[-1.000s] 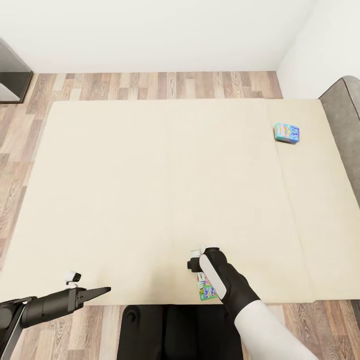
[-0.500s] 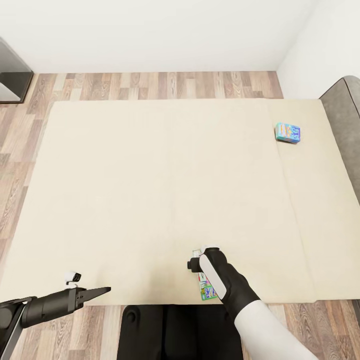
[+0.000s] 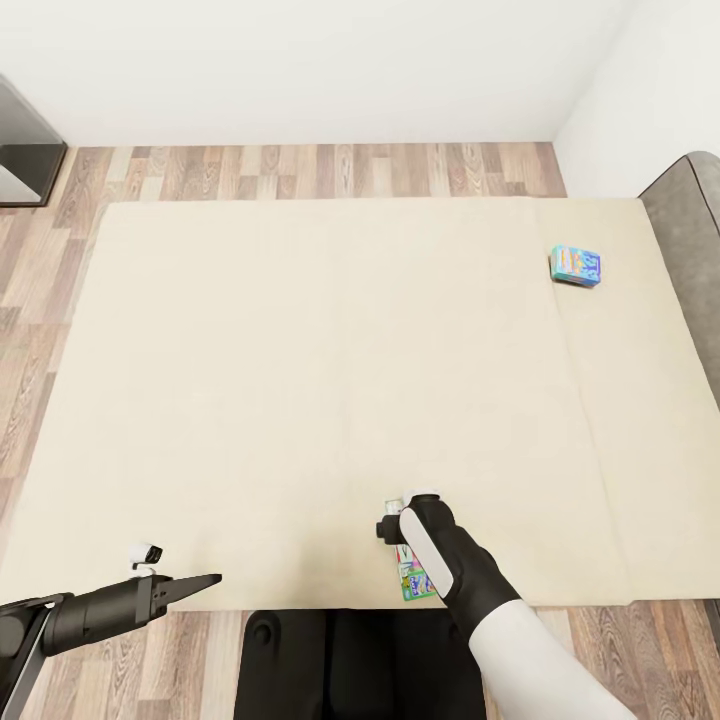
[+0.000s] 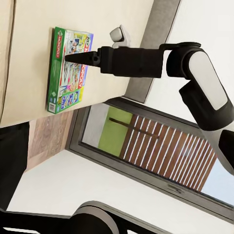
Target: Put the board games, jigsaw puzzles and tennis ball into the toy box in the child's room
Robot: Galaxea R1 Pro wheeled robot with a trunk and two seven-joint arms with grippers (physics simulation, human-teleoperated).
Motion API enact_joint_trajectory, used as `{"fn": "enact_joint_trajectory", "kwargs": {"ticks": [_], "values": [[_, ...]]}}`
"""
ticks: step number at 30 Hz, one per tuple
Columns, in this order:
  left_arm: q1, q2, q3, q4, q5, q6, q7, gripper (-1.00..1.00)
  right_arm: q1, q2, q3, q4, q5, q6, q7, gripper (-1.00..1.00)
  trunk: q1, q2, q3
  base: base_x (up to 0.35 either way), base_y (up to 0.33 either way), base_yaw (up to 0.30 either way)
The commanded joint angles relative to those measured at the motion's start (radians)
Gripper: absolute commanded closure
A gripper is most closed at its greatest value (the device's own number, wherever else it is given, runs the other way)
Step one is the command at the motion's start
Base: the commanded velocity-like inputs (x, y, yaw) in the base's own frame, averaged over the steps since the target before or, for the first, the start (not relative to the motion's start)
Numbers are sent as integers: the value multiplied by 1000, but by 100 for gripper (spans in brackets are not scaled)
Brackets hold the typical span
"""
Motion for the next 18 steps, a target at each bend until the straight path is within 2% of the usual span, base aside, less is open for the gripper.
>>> {"fn": "enact_joint_trajectory", "kwargs": {"ticks": [1,6,18], "values": [[0,0,0,0,0,11,-4,-100,-1,0,1,-1,-10,2,-10,-100,1,-2,-1,0,0,0],[0,0,0,0,-1,11,-4,-100,-1,0,-5,-1,-10,2,-11,-100,1,-2,-1,0,0,0],[0,0,1,0,-1,11,-4,-100,-1,0,-82,1,-12,2,9,-100,1,-2,-1,0,0,0]]}}
